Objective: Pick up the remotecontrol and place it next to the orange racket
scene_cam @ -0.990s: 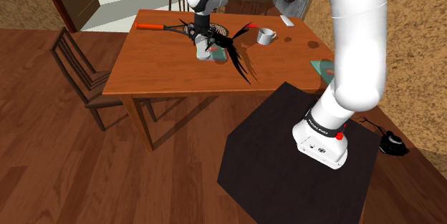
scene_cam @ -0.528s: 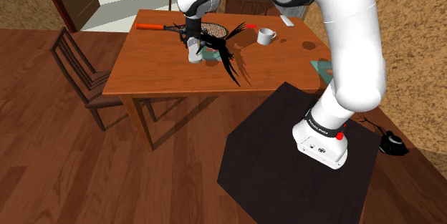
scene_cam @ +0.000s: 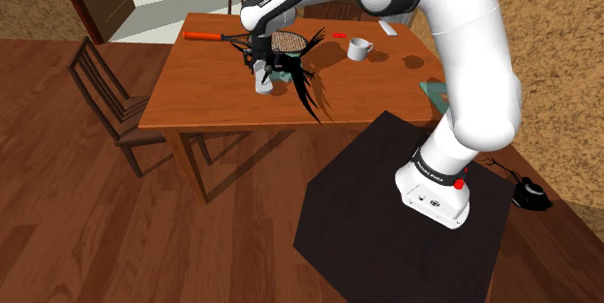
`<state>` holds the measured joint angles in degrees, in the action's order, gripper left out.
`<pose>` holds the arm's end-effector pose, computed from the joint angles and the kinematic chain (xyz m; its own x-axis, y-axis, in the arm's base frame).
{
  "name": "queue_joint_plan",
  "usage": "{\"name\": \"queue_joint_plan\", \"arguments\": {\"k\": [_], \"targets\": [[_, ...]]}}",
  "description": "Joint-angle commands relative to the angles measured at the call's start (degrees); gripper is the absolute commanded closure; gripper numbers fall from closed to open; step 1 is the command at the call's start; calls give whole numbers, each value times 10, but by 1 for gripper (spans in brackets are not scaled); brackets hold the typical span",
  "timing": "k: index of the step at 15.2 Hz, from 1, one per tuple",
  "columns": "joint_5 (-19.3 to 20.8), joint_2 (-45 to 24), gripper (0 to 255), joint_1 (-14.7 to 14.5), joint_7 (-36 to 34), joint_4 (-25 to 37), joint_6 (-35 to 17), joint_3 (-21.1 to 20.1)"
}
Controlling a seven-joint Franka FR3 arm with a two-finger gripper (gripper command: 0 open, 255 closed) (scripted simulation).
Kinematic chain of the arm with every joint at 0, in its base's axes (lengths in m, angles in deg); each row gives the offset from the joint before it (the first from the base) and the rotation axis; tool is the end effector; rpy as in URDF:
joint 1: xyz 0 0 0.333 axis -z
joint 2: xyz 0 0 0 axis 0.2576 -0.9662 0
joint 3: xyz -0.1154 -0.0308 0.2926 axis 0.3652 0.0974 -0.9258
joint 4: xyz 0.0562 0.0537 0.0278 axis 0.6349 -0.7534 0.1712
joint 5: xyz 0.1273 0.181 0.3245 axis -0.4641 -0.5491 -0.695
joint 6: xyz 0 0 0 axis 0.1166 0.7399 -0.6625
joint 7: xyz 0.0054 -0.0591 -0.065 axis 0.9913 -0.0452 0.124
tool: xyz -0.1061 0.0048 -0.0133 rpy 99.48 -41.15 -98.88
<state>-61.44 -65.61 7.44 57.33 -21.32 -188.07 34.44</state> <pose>0.7126 0.0186 0.2189 0.8147 -0.5798 -0.0092 -0.5799 -0.8145 -0.0168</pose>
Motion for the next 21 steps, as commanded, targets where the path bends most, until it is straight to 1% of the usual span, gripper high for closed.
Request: {"name": "queue_joint_plan", "arguments": {"k": [1,7,15,16,21], "targets": [[-1,-12,255,1,1,4,-9,-1],[-5,-49,255,4,3,11,-39,-6],[-5,-49,255,4,3,11,-39,-6],[-5,-51,0,5,4,14,-38,-6],[-5,-49,0,4,3,11,-39,-6]]}}
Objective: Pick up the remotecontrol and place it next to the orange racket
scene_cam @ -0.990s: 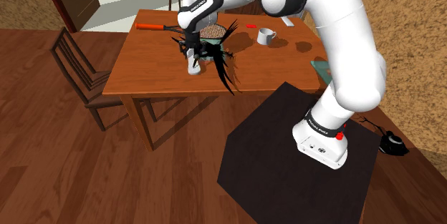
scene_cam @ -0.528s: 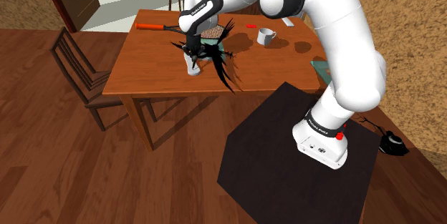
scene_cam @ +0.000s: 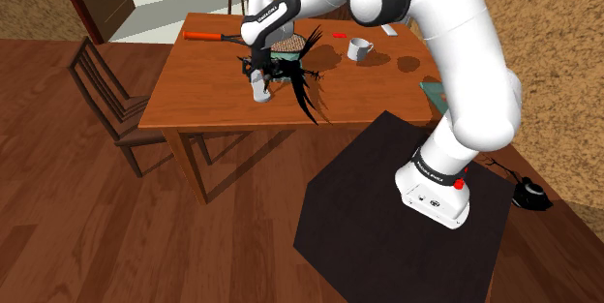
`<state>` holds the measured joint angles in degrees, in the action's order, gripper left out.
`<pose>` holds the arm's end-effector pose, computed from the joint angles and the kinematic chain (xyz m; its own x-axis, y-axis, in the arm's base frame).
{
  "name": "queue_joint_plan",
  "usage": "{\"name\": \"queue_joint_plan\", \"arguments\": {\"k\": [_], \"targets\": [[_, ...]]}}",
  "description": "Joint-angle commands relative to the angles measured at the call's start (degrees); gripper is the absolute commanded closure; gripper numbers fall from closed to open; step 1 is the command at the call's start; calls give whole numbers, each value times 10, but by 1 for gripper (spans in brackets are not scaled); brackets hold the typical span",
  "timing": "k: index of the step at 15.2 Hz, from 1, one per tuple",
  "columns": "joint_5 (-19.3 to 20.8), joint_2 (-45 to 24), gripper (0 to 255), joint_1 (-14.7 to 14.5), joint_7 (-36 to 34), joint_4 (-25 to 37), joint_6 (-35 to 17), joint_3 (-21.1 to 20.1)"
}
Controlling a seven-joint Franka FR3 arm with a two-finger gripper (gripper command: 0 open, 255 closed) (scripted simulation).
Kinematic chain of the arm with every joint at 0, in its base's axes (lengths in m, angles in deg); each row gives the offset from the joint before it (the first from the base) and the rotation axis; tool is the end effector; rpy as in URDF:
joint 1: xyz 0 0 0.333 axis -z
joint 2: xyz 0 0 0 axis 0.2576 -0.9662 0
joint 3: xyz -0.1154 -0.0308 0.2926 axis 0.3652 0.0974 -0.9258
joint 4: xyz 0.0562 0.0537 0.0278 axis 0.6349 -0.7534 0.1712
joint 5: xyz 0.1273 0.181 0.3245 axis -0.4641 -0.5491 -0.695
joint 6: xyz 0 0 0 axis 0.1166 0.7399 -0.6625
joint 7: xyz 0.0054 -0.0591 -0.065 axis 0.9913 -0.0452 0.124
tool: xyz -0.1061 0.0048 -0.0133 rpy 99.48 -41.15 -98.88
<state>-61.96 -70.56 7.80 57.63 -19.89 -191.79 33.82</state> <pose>0.7151 0.0200 0.1733 0.8156 -0.5786 -0.0070 -0.5786 -0.8154 -0.0195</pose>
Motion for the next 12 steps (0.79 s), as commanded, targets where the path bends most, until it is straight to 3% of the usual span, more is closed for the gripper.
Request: {"name": "queue_joint_plan", "arguments": {"k": [1,4,12], "targets": [[1,14,0,-1,-1,-7,9,2],[6,51,0,-3,-3,-12,40,6],[6,51,0,-3,-3,-12,40,6]]}}
